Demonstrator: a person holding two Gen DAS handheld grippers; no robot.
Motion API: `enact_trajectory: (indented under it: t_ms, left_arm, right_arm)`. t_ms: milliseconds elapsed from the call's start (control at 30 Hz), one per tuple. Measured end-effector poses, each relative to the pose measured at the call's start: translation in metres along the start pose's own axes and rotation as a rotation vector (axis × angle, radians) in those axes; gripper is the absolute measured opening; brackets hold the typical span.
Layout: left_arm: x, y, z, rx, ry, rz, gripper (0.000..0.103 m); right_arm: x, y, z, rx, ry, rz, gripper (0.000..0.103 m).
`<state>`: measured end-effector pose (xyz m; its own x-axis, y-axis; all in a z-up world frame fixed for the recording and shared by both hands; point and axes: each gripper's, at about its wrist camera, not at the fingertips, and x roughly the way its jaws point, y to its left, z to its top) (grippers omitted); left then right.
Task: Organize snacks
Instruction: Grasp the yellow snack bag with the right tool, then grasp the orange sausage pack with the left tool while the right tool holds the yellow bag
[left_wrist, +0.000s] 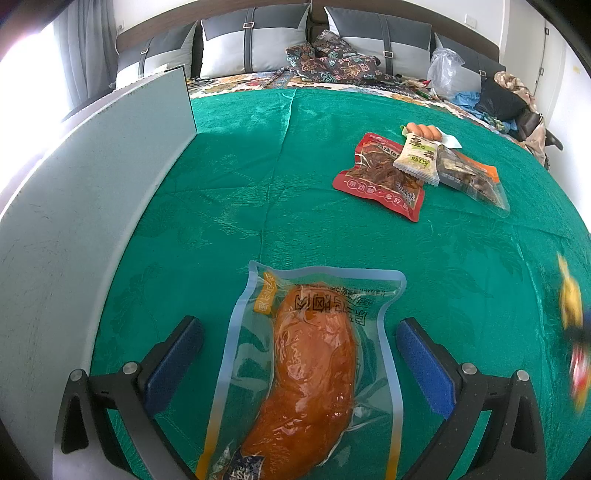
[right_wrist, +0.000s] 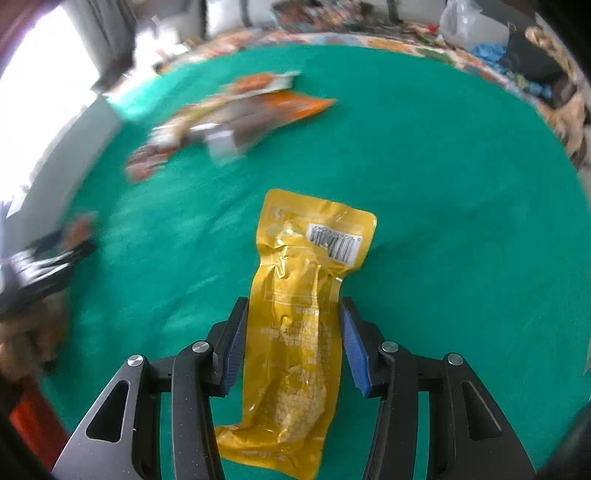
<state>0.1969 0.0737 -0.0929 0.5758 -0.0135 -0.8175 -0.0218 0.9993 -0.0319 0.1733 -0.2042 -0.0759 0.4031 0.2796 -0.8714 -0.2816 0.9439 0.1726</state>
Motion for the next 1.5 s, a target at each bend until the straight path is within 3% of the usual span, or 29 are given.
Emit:
enact_trajectory:
  t_ms: [67, 133, 200, 333, 433, 600, 1433, 1500]
  left_arm:
    - [0.000, 0.000, 0.000, 0.000, 0.000, -0.001, 0.103]
    - [0.000, 0.000, 0.000, 0.001, 0.001, 0.000, 0.103]
    - [0.000, 0.000, 0.000, 0.000, 0.000, 0.000, 0.103]
    - [0.000, 0.000, 0.001, -0.001, 0.000, -0.001, 0.103]
    - [0.000, 0.000, 0.000, 0.000, 0.000, 0.000, 0.103]
    - [0.000, 0.000, 0.000, 0.000, 0.000, -0.001, 0.103]
    - [0.001, 0.000, 0.002, 0.003, 0.004, 0.003, 0.103]
    - [0.002, -0.001, 0.004, 0.029, 0.026, -0.006, 0.103]
  right_arm:
    - [-0.002, 0.035, -0.025, 0.019, -0.065, 0.056, 0.050]
    - [0.000, 0.068, -0.038, -0.002, -0.131, 0.058, 0.051]
    - [0.006, 0.091, -0.046, -0.036, -0.180, 0.002, 0.054]
    - [0.014, 0.115, -0.051, -0.186, -0.196, -0.112, 0.076]
    - [0.015, 0.108, -0.050, -0.168, -0.189, -0.122, 0.083]
    - [0.018, 0.101, -0.042, -0.152, -0.187, -0.128, 0.085]
    - [0.018, 0.101, -0.041, -0.144, -0.186, -0.129, 0.085]
    - [0.020, 0.102, -0.030, -0.113, -0.110, -0.149, 0.085]
